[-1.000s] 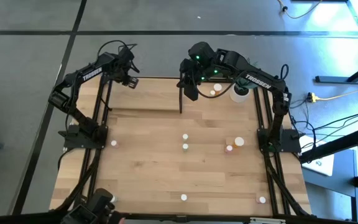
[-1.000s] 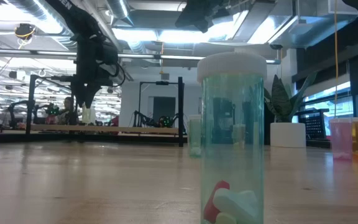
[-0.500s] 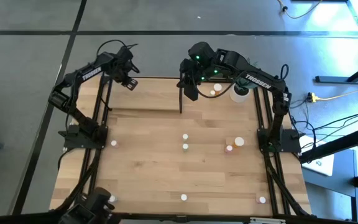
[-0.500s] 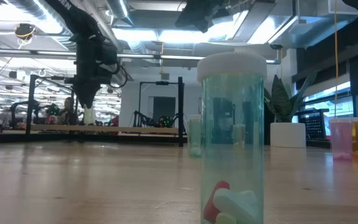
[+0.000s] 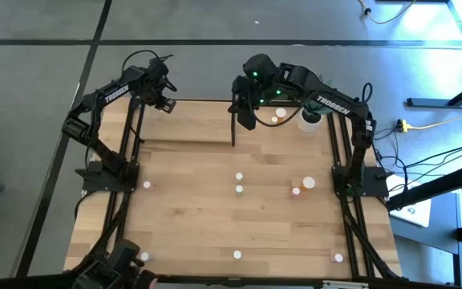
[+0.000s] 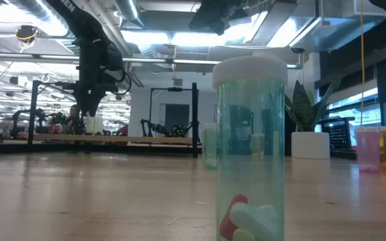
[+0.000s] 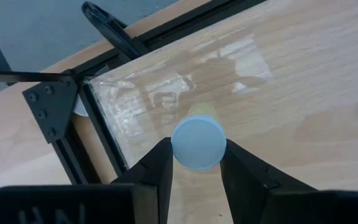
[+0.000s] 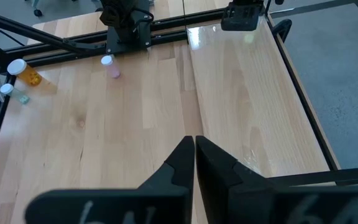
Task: Pick and place medicine bottles onto shelf by color
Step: Put the bottom left yellow pill bottle on the shelf
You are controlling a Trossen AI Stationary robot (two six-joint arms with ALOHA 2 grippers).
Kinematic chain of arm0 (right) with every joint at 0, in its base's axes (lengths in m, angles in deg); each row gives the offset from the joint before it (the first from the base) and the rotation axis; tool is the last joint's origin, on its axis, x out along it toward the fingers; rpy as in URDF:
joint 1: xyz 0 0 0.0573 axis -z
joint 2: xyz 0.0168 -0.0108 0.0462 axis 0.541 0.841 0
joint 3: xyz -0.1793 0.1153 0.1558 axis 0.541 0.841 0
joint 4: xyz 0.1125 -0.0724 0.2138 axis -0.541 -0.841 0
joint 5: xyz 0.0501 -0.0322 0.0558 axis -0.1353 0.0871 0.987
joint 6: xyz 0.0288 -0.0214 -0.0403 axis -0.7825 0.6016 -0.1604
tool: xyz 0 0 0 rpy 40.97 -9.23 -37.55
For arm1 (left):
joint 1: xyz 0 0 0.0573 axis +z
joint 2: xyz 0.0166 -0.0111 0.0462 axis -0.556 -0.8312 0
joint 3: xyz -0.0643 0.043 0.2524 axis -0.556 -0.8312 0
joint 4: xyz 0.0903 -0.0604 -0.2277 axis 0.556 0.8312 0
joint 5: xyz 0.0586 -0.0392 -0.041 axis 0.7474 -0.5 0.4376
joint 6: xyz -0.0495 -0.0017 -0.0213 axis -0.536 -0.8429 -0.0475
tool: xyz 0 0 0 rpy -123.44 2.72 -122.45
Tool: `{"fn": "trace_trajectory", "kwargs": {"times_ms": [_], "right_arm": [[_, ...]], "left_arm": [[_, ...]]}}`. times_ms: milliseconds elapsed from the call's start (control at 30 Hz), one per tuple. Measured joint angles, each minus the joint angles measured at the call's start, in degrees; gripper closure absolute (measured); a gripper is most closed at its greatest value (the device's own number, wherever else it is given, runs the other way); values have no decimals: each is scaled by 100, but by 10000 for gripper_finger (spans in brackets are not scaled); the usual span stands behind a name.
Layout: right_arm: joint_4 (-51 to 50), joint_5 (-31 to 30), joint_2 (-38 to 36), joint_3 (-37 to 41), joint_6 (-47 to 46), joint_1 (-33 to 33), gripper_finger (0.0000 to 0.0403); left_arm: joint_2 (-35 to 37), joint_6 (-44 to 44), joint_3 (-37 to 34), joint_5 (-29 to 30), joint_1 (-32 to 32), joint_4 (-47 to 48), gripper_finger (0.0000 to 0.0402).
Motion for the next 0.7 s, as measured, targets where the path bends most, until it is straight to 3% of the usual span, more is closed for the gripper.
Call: {"fn": "trace_trajectory", "kwargs": {"times_ms": [200,700], "right_arm": [[0,0,0,0,0,0,384],[-2,0,0,0,5,0,384]], "left_arm": [[0,397,0,-87,0,-2,296],[-271,157,20,112,-44,-4,296]]}}
